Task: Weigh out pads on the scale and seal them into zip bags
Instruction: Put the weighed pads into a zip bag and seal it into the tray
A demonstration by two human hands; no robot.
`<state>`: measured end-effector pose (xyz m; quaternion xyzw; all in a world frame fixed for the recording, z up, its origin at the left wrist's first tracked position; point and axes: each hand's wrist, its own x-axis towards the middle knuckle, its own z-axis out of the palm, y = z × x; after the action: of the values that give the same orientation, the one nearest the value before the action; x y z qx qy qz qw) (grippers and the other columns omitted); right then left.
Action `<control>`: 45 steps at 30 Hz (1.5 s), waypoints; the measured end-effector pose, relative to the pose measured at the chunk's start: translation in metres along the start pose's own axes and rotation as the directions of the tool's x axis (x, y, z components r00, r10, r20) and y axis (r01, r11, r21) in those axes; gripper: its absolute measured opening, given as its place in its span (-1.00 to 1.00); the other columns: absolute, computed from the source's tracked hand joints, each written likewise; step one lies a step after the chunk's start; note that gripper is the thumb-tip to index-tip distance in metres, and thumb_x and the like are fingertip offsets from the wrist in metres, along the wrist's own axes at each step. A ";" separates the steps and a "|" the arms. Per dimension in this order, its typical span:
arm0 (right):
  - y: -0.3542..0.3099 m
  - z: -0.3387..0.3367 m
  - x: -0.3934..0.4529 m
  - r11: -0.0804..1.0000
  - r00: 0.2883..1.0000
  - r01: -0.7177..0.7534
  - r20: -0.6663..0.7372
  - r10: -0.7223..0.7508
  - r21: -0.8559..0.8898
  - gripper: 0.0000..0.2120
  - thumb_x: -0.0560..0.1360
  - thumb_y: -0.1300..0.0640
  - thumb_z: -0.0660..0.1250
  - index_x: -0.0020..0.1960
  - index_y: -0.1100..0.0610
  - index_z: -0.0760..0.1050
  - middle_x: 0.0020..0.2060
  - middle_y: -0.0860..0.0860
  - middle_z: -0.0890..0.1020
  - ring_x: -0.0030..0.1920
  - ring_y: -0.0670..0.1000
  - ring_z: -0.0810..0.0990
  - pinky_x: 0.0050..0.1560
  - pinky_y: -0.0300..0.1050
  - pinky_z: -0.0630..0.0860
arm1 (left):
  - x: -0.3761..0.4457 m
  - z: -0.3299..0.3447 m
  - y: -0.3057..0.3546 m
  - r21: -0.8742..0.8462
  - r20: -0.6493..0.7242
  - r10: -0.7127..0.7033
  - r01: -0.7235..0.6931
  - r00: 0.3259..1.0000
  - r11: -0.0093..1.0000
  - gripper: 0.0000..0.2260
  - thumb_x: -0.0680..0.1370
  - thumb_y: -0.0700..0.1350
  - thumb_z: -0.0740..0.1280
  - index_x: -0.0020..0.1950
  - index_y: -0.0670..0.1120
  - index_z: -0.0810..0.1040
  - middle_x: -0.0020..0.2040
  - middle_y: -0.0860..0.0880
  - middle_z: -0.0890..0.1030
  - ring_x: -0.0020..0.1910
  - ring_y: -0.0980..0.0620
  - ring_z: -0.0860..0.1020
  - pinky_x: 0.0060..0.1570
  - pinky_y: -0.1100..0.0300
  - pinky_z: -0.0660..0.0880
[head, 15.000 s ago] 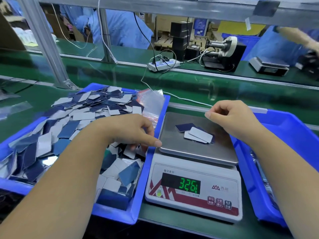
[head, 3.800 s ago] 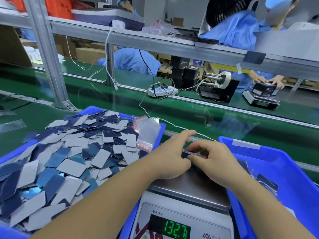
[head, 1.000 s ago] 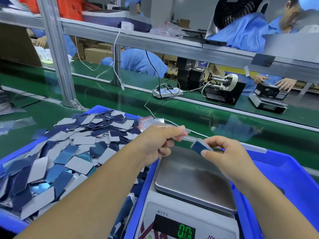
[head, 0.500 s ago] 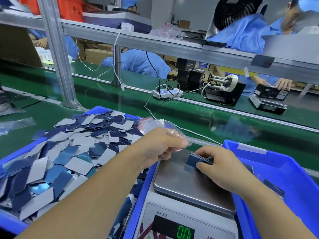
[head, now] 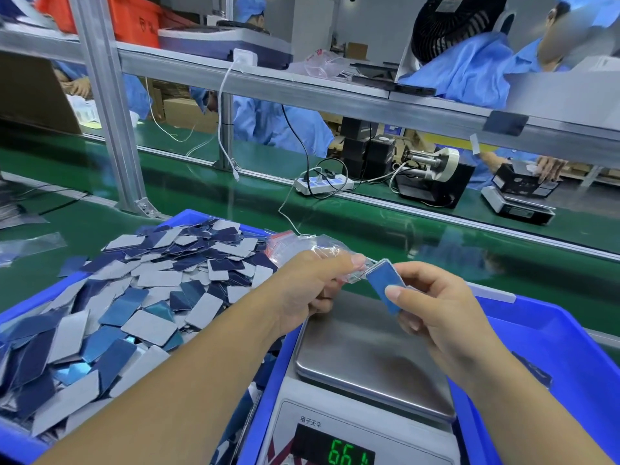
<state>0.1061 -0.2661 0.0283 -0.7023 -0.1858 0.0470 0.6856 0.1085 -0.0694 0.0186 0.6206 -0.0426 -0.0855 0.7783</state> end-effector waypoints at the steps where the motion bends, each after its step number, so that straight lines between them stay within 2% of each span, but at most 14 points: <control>1: 0.000 0.000 0.000 1.000 1.000 -0.001 -0.005 0.001 0.006 -0.84 0.39 0.30 0.45 -0.09 0.08 0.67 -0.29 0.21 0.46 -0.50 -0.02 0.26 -0.46 -0.20 0.22 | 0.000 0.000 0.000 -0.005 0.021 0.016 -0.016 1.000 1.000 -0.88 0.55 -0.03 0.44 -0.13 -0.04 0.59 -0.31 0.05 0.33 -0.42 0.14 0.17 -0.49 0.31 0.05; 3: 0.001 0.002 0.000 1.000 1.000 -0.002 -0.014 0.002 -0.005 -0.83 0.43 0.33 0.44 -0.09 0.07 0.67 -0.28 0.24 0.44 -0.49 -0.01 0.25 -0.45 -0.18 0.21 | -0.001 0.001 0.000 -0.004 0.047 0.039 -0.039 0.998 0.999 -0.87 0.55 -0.03 0.44 -0.19 0.00 0.66 -0.32 0.07 0.37 -0.42 0.15 0.19 -0.50 0.31 0.07; 6: 0.001 0.004 0.000 1.000 0.999 -0.017 -0.033 0.017 -0.006 -0.86 0.37 0.25 0.45 -0.09 0.10 0.66 -0.30 0.23 0.45 -0.50 0.00 0.25 -0.46 -0.17 0.20 | -0.002 0.003 -0.001 -0.018 0.058 0.058 -0.057 0.997 0.998 -0.88 0.47 0.02 0.45 -0.19 0.00 0.68 -0.32 0.09 0.47 -0.45 0.15 0.22 -0.51 0.33 0.13; 9: 0.002 0.004 0.000 0.997 0.997 -0.053 -0.057 0.056 0.054 -0.88 0.48 0.35 0.39 -0.04 0.19 0.62 -0.31 0.15 0.51 -0.52 -0.03 0.26 -0.49 -0.21 0.21 | 0.000 0.003 -0.002 -0.033 0.022 0.077 -0.076 0.997 0.997 -0.84 0.45 0.06 0.51 -0.14 -0.02 0.67 -0.27 0.05 0.54 -0.43 0.14 0.27 -0.47 0.32 0.18; 12: 0.002 0.006 0.000 0.988 0.993 -0.096 -0.061 0.104 0.123 -0.88 0.51 0.39 0.32 0.02 0.28 0.57 -0.33 0.08 0.53 -0.54 -0.07 0.25 -0.53 -0.25 0.19 | -0.001 0.004 -0.002 -0.053 -0.020 0.052 -0.053 0.998 0.997 -0.82 0.46 0.11 0.47 -0.23 0.04 0.70 -0.24 -0.02 0.51 -0.39 0.11 0.34 -0.41 0.27 0.21; 17: 0.002 0.008 0.000 0.986 0.991 -0.094 -0.082 0.107 0.140 -0.86 0.52 0.39 0.31 0.07 0.30 0.54 -0.29 0.10 0.52 -0.54 -0.07 0.27 -0.54 -0.25 0.18 | -0.001 0.005 -0.001 -0.008 -0.050 0.056 -0.056 0.997 0.998 -0.89 0.60 -0.07 0.37 0.02 -0.11 0.61 -0.12 -0.10 0.54 -0.38 0.13 0.36 -0.38 0.26 0.22; 22: 0.003 0.011 -0.001 0.994 0.993 -0.059 -0.095 0.067 0.088 -0.85 0.52 0.37 0.34 0.06 0.24 0.57 -0.22 0.09 0.58 -0.50 -0.02 0.28 -0.50 -0.21 0.20 | -0.002 0.009 -0.001 0.071 -0.053 0.113 -0.109 0.992 0.992 -0.87 0.61 -0.05 0.37 -0.09 -0.04 0.65 -0.24 0.04 0.58 -0.42 0.13 0.33 -0.43 0.31 0.24; 25: 0.003 0.010 -0.001 0.998 0.992 -0.038 -0.121 0.044 0.046 -0.85 0.52 0.36 0.35 0.01 0.17 0.61 -0.24 0.07 0.59 -0.48 0.00 0.29 -0.50 -0.19 0.22 | -0.002 0.008 -0.001 0.046 -0.024 0.112 -0.111 0.993 0.993 -0.85 0.56 -0.02 0.44 -0.20 0.02 0.68 -0.23 0.01 0.53 -0.39 0.12 0.34 -0.39 0.28 0.23; 29: 0.002 0.009 -0.001 0.999 0.992 -0.041 -0.117 0.044 0.024 -0.83 0.51 0.36 0.37 -0.03 0.12 0.64 -0.24 0.07 0.60 -0.48 -0.01 0.31 -0.49 -0.19 0.24 | -0.003 0.008 -0.003 0.029 0.044 0.121 -0.122 0.992 0.992 -0.91 0.43 -0.04 0.47 -0.12 -0.02 0.70 -0.33 0.04 0.46 -0.37 0.10 0.30 -0.36 0.26 0.21; 32: 0.000 0.011 -0.002 0.997 0.994 -0.077 -0.078 0.079 0.028 -0.80 0.48 0.38 0.40 -0.03 0.10 0.61 -0.25 0.07 0.61 -0.51 -0.02 0.31 -0.51 -0.20 0.24 | -0.003 0.008 -0.003 0.042 0.026 0.132 -0.133 0.991 0.990 -0.86 0.40 -0.08 0.47 -0.06 -0.04 0.71 -0.29 0.04 0.59 -0.39 0.13 0.39 -0.40 0.32 0.32; 36: -0.002 0.011 -0.002 0.995 0.993 -0.097 -0.061 0.097 0.012 -0.72 0.41 0.37 0.49 0.02 0.14 0.52 -0.25 0.09 0.63 -0.53 -0.05 0.36 -0.53 -0.23 0.27 | -0.005 0.007 -0.002 0.104 0.094 0.173 -0.182 0.980 0.978 -0.88 0.41 -0.12 0.47 -0.08 0.03 0.74 -0.18 0.02 0.68 -0.34 0.19 0.51 -0.36 0.34 0.39; 41: -0.003 0.011 -0.003 0.998 0.993 -0.059 -0.099 0.062 0.032 -0.75 0.42 0.40 0.44 -0.04 0.09 0.55 -0.25 -0.01 0.62 -0.51 -0.06 0.38 -0.49 -0.18 0.27 | -0.007 0.008 -0.004 0.165 0.096 0.140 -0.154 0.986 0.974 -0.79 0.41 -0.10 0.51 -0.01 -0.16 0.70 -0.20 -0.07 0.64 -0.28 0.10 0.53 -0.31 0.30 0.41; 43: -0.003 0.011 -0.002 0.996 0.993 -0.060 -0.101 0.066 0.062 -0.74 0.43 0.41 0.43 0.00 0.12 0.55 -0.23 -0.03 0.62 -0.48 -0.02 0.40 -0.47 -0.16 0.32 | -0.007 0.009 -0.002 0.123 0.029 0.161 -0.163 0.987 0.979 -0.90 0.38 -0.11 0.51 -0.12 -0.03 0.73 -0.28 -0.01 0.63 -0.34 0.12 0.53 -0.34 0.31 0.45; 45: -0.004 0.011 -0.002 0.990 0.991 -0.062 -0.106 0.076 0.127 -0.77 0.46 0.43 0.39 0.03 0.16 0.53 -0.25 0.00 0.59 -0.45 0.00 0.45 -0.46 -0.17 0.39 | -0.004 0.008 -0.001 0.032 -0.045 0.183 -0.182 0.982 0.983 -0.89 0.34 -0.12 0.51 -0.23 0.11 0.72 -0.34 0.04 0.61 -0.38 0.13 0.54 -0.34 0.31 0.49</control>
<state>0.1001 -0.2568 0.0310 -0.6660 -0.1199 0.0430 0.7350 0.1028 -0.0767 0.0199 0.6267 -0.0817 0.0017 0.7749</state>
